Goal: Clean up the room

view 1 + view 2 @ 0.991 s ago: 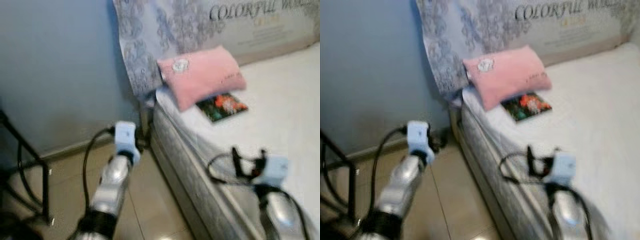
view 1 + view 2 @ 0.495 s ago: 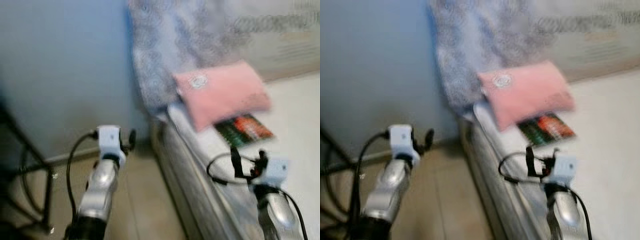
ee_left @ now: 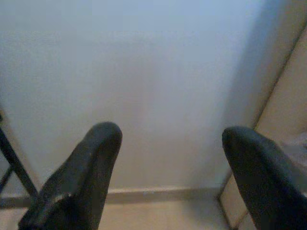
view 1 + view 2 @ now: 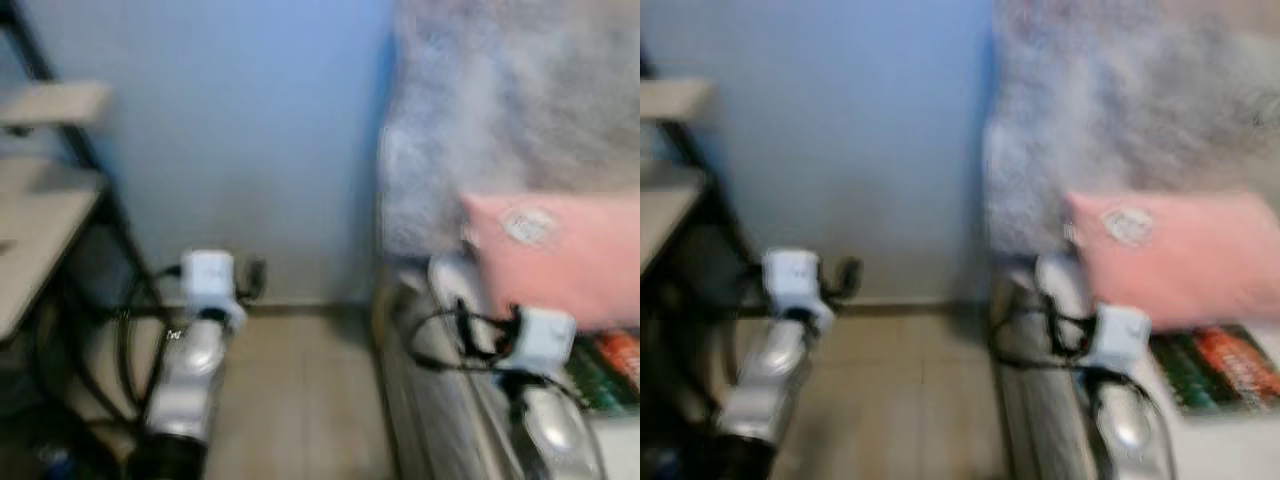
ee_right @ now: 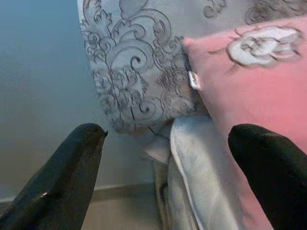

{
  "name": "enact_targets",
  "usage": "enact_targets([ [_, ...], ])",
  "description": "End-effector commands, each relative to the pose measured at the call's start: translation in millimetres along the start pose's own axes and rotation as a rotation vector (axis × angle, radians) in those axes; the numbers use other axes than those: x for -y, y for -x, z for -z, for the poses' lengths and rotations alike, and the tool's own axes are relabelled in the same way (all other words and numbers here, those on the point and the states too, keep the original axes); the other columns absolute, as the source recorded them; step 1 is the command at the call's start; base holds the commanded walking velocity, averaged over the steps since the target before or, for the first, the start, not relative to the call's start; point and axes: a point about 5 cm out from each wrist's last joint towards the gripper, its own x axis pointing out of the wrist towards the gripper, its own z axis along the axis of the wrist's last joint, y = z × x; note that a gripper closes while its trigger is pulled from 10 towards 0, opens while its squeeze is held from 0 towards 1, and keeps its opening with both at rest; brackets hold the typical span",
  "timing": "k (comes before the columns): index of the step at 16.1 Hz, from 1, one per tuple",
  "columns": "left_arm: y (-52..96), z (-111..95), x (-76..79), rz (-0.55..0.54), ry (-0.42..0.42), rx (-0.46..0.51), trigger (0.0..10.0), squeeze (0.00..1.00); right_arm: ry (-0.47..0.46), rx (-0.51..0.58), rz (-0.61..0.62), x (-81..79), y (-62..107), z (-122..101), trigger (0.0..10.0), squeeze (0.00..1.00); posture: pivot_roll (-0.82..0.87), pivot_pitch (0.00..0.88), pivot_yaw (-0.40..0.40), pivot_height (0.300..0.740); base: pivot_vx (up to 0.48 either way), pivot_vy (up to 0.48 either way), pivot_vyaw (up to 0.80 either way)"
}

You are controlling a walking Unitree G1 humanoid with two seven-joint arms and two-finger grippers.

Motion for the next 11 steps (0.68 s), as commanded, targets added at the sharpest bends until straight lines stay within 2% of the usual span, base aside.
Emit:
enact_targets([
  [1,-1.9,-6.1,-10.6,-0.021,-0.030,0.019,10.0,0.00,0.007,0.002,-0.007,-4.5,-0.7,-1.2,10.0,0.51,-0.01,0.025,-0.011,0.740,0.480,0.000,0.00],
  [11,-4.1,-3.1,-2.0,0.057,-0.037,0.002,10.0,0.00,0.051,-0.019,-0.003,-4.9,-0.9,5.1,10.0,0.51,-0.01,0.018,0.000,0.740,0.480,0.000,0.00],
])
